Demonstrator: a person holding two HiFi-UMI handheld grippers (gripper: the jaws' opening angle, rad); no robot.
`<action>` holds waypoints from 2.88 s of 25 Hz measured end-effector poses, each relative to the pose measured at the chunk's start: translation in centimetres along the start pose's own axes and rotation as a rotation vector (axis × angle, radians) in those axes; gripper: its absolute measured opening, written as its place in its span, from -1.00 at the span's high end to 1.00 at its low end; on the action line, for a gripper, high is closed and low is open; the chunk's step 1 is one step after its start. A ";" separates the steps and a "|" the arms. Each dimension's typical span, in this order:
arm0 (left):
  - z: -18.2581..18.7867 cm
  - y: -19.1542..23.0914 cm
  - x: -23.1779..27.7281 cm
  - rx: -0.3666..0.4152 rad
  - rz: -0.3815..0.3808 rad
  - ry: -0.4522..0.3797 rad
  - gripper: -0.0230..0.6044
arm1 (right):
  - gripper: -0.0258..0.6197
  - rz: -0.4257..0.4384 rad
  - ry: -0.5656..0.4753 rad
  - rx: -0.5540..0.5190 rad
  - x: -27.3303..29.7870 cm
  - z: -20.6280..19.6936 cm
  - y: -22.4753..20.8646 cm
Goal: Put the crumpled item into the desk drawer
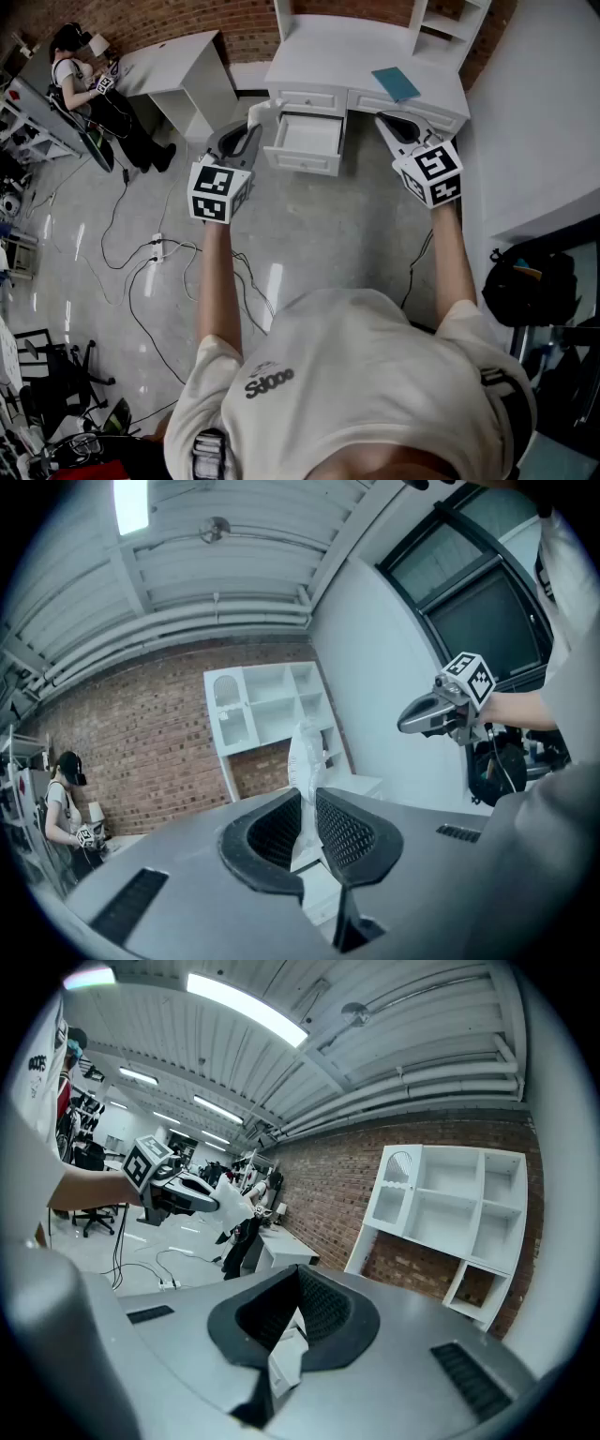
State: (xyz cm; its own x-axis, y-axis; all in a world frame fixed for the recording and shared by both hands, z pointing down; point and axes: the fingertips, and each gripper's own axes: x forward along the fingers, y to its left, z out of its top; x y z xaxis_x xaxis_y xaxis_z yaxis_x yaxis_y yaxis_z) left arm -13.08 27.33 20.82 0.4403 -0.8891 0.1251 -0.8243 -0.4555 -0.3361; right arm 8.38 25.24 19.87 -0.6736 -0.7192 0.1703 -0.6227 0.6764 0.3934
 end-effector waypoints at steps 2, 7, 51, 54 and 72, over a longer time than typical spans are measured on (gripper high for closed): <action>-0.4 0.3 -0.4 -0.005 -0.001 -0.002 0.77 | 0.93 -0.007 0.004 0.006 0.2 0.0 0.3; -1.7 1.5 -1.9 -0.021 -0.004 -0.006 0.77 | 0.93 -0.005 -0.017 0.043 0.8 0.8 1.9; -2.6 8.1 27.3 -0.066 0.060 0.116 0.77 | 0.93 0.008 -0.040 0.121 17.2 -9.3 -24.6; -2.9 8.2 29.6 -0.075 0.069 0.134 0.77 | 0.93 0.022 -0.026 0.134 18.3 -11.0 -26.5; -14.2 13.9 39.0 -0.140 -0.091 0.272 0.77 | 0.93 0.049 0.097 0.244 30.9 -17.2 -26.2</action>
State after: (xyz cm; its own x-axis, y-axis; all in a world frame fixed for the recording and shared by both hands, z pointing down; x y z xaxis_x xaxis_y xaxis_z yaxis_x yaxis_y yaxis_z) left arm -12.45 -14.34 34.32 0.4188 -0.8150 0.4006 -0.8353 -0.5188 -0.1822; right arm 10.78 -17.46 30.38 -0.6712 -0.6887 0.2742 -0.6757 0.7205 0.1556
